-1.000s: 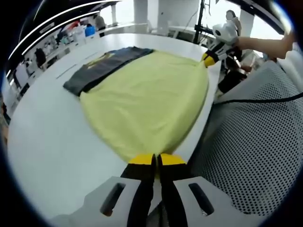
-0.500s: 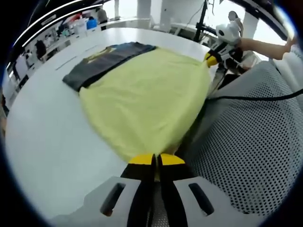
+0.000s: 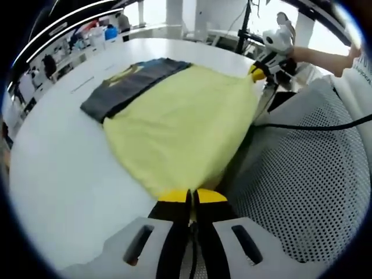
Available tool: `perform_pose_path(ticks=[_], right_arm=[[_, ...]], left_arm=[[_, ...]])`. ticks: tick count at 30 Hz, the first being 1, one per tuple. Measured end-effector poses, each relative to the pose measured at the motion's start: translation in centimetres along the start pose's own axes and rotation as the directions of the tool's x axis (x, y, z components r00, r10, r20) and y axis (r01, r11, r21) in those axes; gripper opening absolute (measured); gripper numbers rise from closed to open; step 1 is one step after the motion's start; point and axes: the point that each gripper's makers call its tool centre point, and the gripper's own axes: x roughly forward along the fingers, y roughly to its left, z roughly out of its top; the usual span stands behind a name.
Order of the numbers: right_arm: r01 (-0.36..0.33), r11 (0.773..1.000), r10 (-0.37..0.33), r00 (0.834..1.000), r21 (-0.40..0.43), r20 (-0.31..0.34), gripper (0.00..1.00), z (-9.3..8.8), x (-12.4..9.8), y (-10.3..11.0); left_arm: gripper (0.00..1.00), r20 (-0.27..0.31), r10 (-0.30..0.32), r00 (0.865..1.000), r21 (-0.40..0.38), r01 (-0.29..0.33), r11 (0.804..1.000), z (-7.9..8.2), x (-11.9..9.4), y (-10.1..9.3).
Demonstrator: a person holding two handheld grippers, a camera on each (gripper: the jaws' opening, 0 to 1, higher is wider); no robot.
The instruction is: Fold the garment on the visible template until the final outline fits inside the template.
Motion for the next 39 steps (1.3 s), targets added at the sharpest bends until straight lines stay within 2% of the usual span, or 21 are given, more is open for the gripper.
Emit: perform_pose_path(ticks=[5,12,18,27,37,39], right_arm=[[0.025,1.0,-0.024,0.999,-0.015,0.024,0.0,1.2,-0.2,-0.8],[0.047,0.998,-0.046,0.998,-0.04,0.032,0.0,2.6,-0.2,-1.9],[0.063,0.997,-0.061,0.997,-0.052,0.049,0.0,3.8,-0.2,-2.9],[0.082,0.994,-0.077,0.994,-0.072,0.079,0.0,5.5,-0.4,-4.2],[0.108,0.99,-0.098,0.99,-0.095,0.101,0.0,7.4,-0.4,-5.6],[0.114,0.988,-0.104,0.989,-0.1,0.105,0.0,7.8,-0.4,-5.8]], left_arm=[[0.0,0.017,0.004,1.0,-0.01,-0.003,1.0,1.2,-0.7,0.8],[0.0,0.051,0.032,0.998,0.037,-0.034,0.999,3.4,-1.4,2.5],[0.0,0.066,0.039,0.997,0.058,-0.043,0.997,4.6,-1.6,3.4],[0.0,0.108,0.056,0.993,0.074,-0.064,0.995,6.7,-2.3,5.0],[0.0,0.134,0.1,0.986,0.116,-0.116,0.986,8.6,-2.5,7.1],[0.0,0.153,0.112,0.982,0.096,-0.128,0.987,9.3,-2.6,7.8]])
